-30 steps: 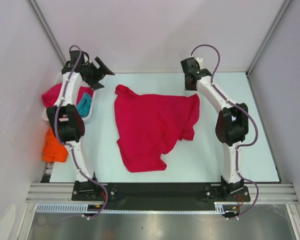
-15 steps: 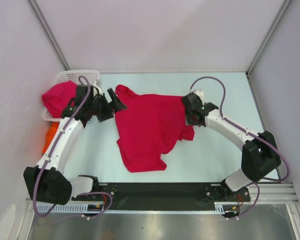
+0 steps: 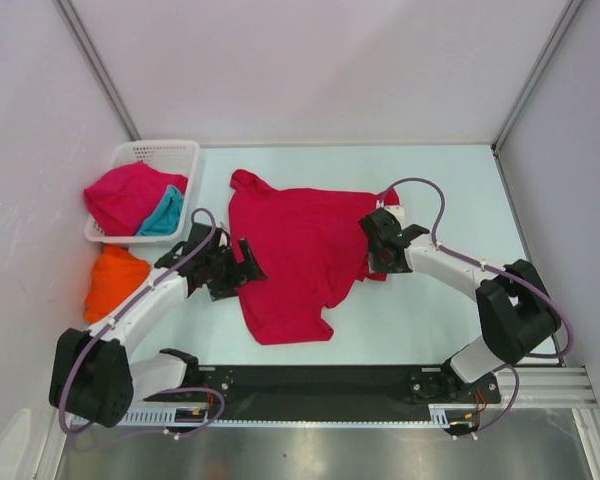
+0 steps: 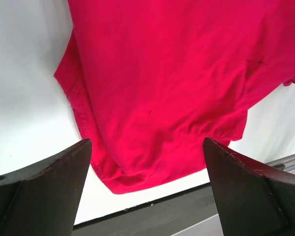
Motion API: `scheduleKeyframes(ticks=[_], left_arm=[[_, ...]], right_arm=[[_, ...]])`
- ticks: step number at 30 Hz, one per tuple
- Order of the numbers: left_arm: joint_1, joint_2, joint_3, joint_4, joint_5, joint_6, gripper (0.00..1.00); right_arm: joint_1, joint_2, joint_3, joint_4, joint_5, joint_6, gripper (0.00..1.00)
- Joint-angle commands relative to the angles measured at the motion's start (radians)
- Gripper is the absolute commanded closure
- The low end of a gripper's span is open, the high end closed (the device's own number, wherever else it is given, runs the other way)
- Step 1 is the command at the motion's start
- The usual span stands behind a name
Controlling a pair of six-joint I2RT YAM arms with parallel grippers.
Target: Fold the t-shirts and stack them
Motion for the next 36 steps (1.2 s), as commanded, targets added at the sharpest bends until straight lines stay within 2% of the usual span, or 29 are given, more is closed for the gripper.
scheduleKeyframes(ticks=[1, 12, 15, 22, 29, 36], left_arm=[[-0.017, -0.119, -0.052, 0.022, -0.037, -0.039, 0.01], [-0.072, -0.355, -0.152, -0.064, -0.023, -0.133, 0.02], [-0.115, -0.349, -0.158, -0.064, -0.025, -0.154, 0.02], [-0.310, -0.355, -0.212, -0.061, -0.086, -0.263, 0.02], [-0.390, -0.352, -0.292, -0.018, -0.106, -0.332, 0.02], [-0.414, -0.289, -0.361, 0.088, -0.095, -0.360, 0.02]], right_arm=[[0.002, 0.043, 0.043, 0.050, -0.014, 0.016, 0.41], [0.019, 0.134, 0.067, 0.082, -0.019, 0.019, 0.43], [0.020, 0.152, 0.073, 0.086, -0.017, 0.018, 0.43], [0.017, 0.164, 0.078, 0.089, -0.014, 0.018, 0.44], [0.019, 0.174, 0.079, 0.090, -0.022, 0.018, 0.45], [0.020, 0.175, 0.078, 0.090, -0.026, 0.021, 0.47]])
